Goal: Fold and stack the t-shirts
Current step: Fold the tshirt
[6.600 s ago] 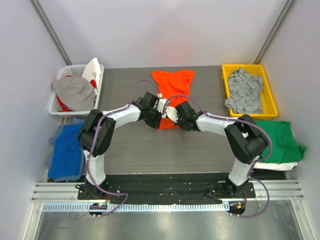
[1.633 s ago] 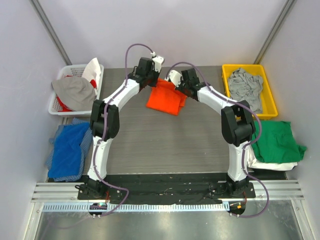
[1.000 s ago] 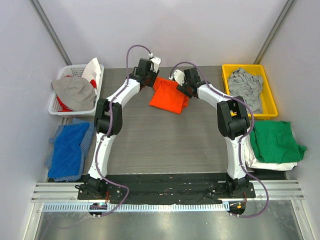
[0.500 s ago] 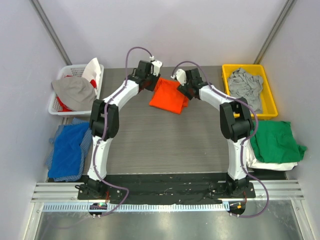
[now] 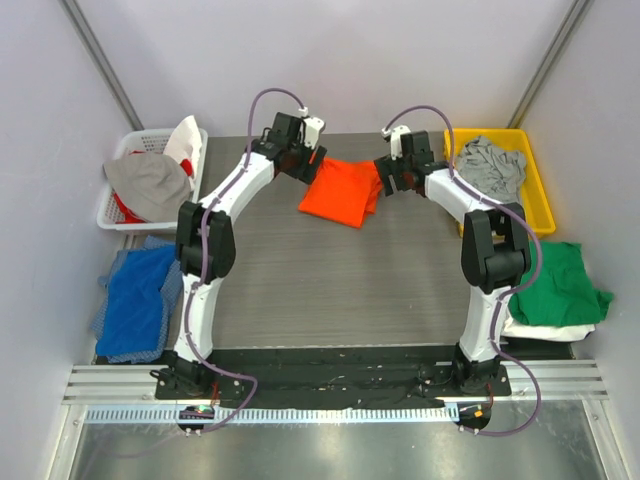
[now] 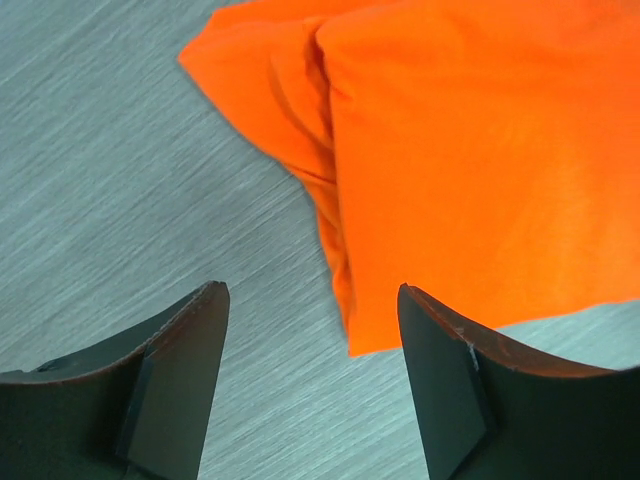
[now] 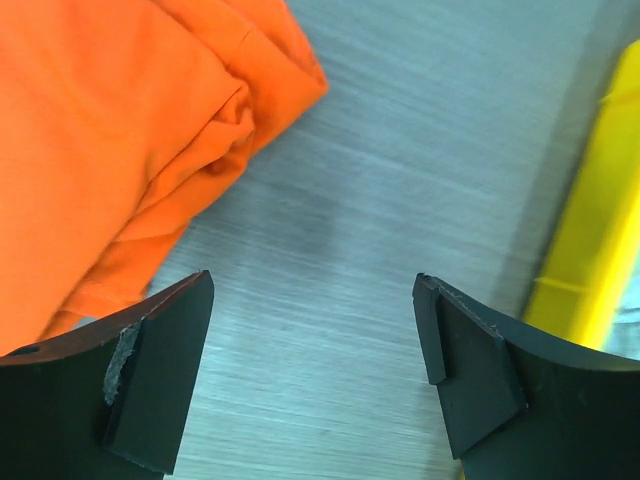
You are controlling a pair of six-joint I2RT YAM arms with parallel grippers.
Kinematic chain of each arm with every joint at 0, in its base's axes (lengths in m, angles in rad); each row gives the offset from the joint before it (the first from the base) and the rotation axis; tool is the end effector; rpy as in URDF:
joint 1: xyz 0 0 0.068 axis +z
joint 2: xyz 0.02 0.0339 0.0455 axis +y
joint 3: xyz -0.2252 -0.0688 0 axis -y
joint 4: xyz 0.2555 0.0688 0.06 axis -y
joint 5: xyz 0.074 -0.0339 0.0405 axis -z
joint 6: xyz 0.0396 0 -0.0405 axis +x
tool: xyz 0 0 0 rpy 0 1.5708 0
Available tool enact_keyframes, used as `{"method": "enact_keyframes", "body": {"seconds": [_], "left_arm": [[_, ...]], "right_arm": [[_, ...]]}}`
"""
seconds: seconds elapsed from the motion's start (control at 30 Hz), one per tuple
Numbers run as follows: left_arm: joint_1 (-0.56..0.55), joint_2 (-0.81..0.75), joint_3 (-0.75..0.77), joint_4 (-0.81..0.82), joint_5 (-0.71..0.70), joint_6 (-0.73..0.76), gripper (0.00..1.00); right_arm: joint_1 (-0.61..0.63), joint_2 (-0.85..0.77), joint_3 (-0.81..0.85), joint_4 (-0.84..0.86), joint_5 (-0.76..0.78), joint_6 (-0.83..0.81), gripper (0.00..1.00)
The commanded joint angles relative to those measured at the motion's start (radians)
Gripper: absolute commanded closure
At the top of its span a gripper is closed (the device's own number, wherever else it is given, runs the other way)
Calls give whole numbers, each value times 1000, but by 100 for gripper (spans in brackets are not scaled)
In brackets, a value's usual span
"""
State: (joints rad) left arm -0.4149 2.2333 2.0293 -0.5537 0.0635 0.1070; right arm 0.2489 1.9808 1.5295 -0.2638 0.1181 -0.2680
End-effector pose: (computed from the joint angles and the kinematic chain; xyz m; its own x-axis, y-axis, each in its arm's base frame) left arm 0.4596 -0.2052 0.2200 -0.5779 0.3710 -0.7269 0.5091 0.8600 0.0342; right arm 0.4387 0.1067 0.1883 -0.5709 -0.4164 -0.7076 -0.3210 0.9064 -0.2744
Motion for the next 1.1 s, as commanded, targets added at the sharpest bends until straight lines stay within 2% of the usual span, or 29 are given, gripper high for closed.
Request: {"method": "enact_keyframes", "body": {"seconds": [0.0,0.13,0.37,0.67,1.07], "left_arm": [[-4,37,143,-110,71,-16,27],[-1,64,175,-123,65,0,25],[-2,140,249,-138,30,36,24],[-1,247,316,-134,10,56,23],[-2,304,335,-109,30,49,23]], "right_arm": [[-31,-30,-11,-6,-171,188,11],[-80,3,11,-11,-368,314,11],[-125,108,63,12,-559,413,10],[-135,208,86,93,-660,481,9],[-149,323,120,201,-805,618,8]]}}
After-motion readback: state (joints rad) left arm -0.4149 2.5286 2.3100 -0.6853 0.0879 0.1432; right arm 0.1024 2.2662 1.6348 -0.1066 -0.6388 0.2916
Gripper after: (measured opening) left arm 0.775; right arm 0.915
